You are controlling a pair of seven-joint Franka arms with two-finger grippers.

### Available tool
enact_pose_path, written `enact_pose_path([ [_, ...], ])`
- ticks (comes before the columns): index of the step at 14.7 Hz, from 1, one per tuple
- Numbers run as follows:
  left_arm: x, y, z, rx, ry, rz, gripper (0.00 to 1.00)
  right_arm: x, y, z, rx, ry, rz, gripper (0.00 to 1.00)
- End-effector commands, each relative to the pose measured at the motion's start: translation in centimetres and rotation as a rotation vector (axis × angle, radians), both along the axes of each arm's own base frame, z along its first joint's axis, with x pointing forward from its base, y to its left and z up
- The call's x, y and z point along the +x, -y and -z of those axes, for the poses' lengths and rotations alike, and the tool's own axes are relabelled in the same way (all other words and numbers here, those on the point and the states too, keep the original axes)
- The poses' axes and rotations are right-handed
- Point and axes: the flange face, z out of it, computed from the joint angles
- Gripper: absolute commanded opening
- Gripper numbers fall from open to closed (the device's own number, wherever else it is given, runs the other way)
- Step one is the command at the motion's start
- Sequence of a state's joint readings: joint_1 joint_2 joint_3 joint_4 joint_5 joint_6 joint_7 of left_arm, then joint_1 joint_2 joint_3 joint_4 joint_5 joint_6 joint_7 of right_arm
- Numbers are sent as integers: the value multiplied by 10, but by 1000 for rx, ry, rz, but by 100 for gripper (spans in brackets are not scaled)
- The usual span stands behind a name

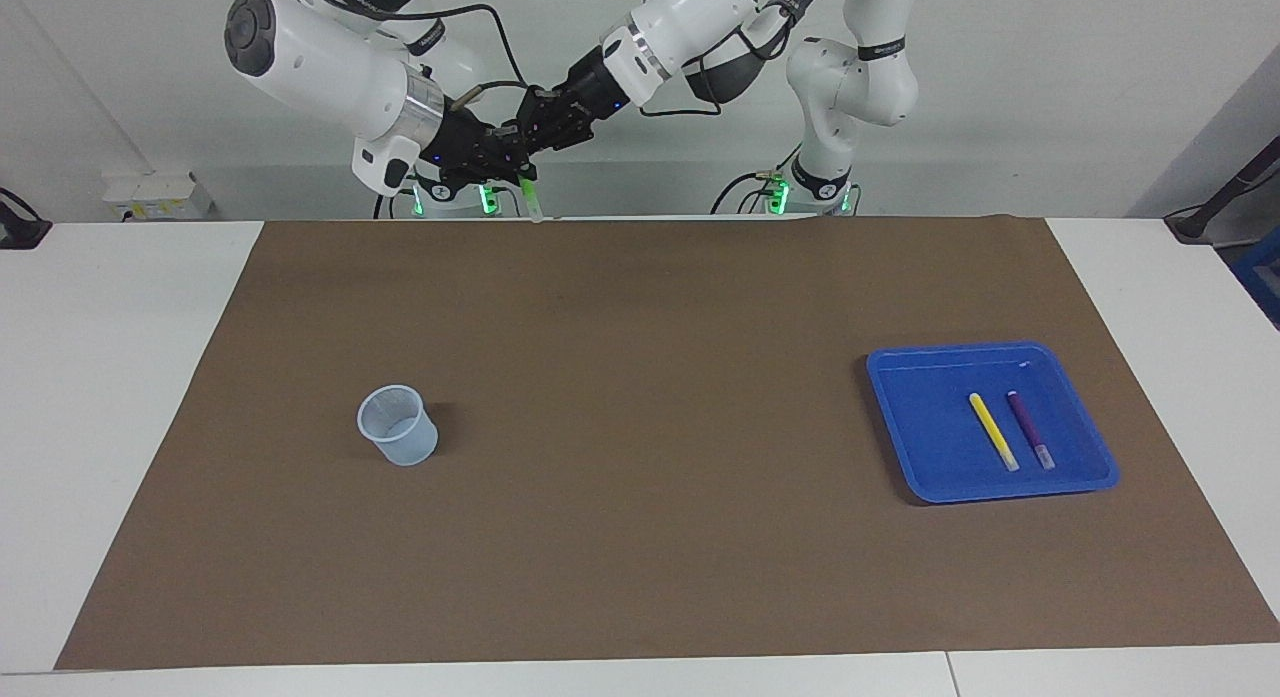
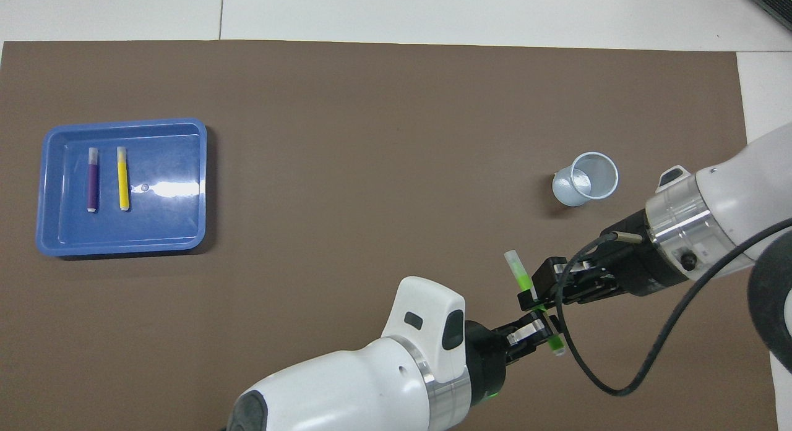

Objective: Transfer and insert pens with both arms
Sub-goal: 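Close the right gripper on the green pen held by the left gripper, then open the left gripper and withdraw while the right gripper carries the pen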

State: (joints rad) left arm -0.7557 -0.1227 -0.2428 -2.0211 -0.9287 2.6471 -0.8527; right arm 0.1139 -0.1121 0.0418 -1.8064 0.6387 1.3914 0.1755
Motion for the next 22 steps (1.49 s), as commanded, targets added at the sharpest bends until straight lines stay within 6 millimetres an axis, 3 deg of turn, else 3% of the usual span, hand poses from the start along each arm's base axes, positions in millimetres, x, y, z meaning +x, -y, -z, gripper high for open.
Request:
enact_pose_path([
  [1,-8,-4,0,-9,9,-5,14,-5,5,-2,7,1,14,0],
  [3,-8,-2,-1,-12,7,-4,46,-3,8,-3,8,5,19,0],
  [8,-23,5,-6,-14,-1,23,100,-1,10,-3,10,5,25,0],
  [12,-38,-3,-12,34,-72,134,100,5,37,2,-4,29,35,0],
  [15,-11,-28,-8,84,-146,159,100,11,67,10,-16,18,70,0],
  [19,28,-72,-1,172,-186,151,100,29,102,44,-27,-50,128,0],
  [22,66,-117,3,260,-191,109,100,41,136,74,-24,-119,183,0],
])
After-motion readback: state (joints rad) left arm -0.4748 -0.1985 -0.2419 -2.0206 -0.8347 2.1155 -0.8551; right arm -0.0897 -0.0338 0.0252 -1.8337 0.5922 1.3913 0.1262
